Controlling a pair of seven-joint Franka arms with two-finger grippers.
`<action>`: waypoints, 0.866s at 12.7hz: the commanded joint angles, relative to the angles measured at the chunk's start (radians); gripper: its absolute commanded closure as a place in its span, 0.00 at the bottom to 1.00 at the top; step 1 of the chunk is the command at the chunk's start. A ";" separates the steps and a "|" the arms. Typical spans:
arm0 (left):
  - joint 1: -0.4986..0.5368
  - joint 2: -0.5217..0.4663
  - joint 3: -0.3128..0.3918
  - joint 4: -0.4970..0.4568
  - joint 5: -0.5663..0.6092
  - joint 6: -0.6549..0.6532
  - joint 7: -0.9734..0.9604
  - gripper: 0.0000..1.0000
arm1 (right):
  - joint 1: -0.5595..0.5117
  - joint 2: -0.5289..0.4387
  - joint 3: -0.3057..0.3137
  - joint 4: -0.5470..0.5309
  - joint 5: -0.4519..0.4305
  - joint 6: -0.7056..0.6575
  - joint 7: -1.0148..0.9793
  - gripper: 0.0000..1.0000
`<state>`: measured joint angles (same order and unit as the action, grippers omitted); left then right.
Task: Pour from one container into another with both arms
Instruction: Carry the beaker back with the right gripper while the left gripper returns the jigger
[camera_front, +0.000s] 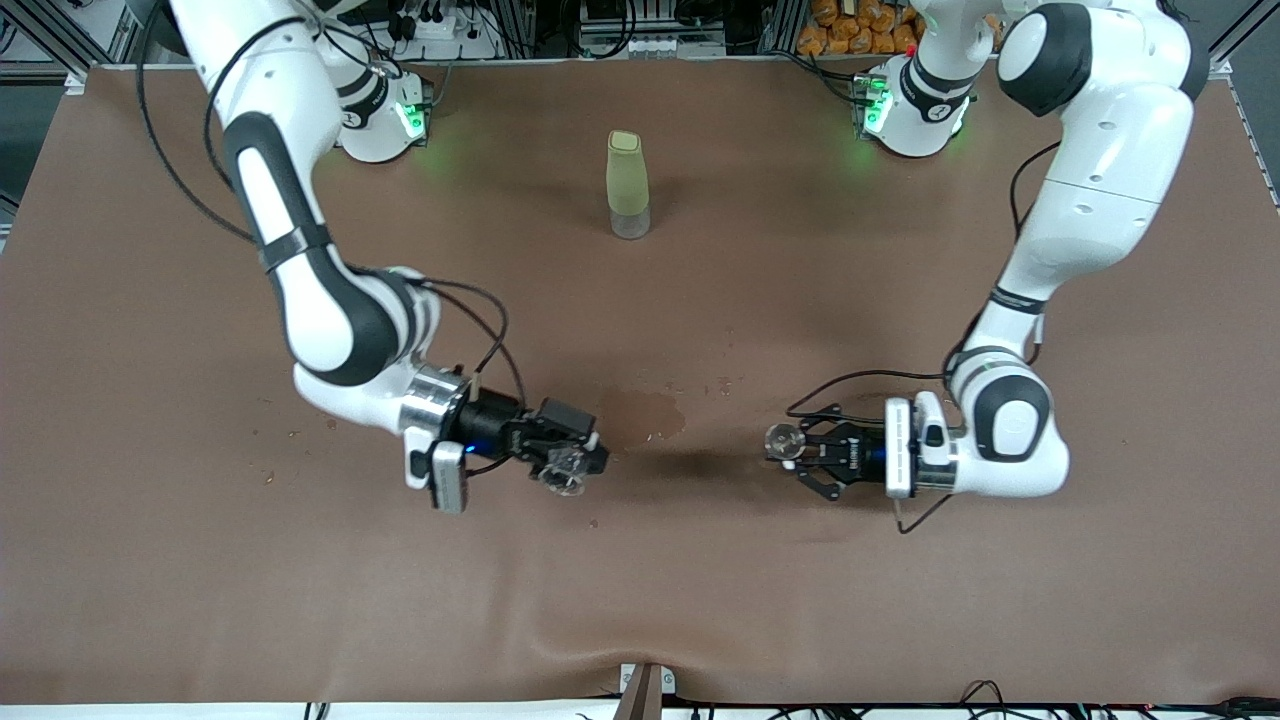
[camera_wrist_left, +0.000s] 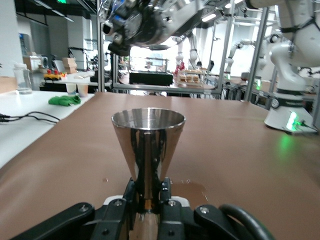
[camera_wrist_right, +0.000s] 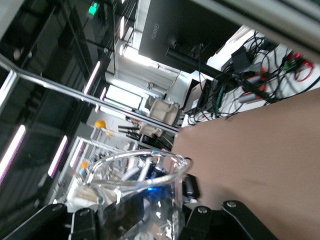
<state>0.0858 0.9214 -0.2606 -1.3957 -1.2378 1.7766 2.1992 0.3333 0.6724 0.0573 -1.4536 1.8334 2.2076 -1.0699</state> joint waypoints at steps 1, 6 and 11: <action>0.080 -0.021 -0.008 -0.023 0.081 -0.080 0.008 1.00 | -0.101 0.045 0.019 0.007 -0.089 -0.100 -0.117 1.00; 0.198 -0.015 -0.006 -0.022 0.181 -0.183 0.046 1.00 | -0.239 0.091 0.019 0.006 -0.275 -0.195 -0.310 1.00; 0.276 -0.006 0.000 -0.023 0.242 -0.241 0.146 1.00 | -0.402 0.118 0.019 0.006 -0.475 -0.350 -0.435 1.00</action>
<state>0.3351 0.9217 -0.2552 -1.4086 -1.0248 1.5584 2.3037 0.0018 0.7843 0.0548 -1.4555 1.4356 1.9145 -1.4619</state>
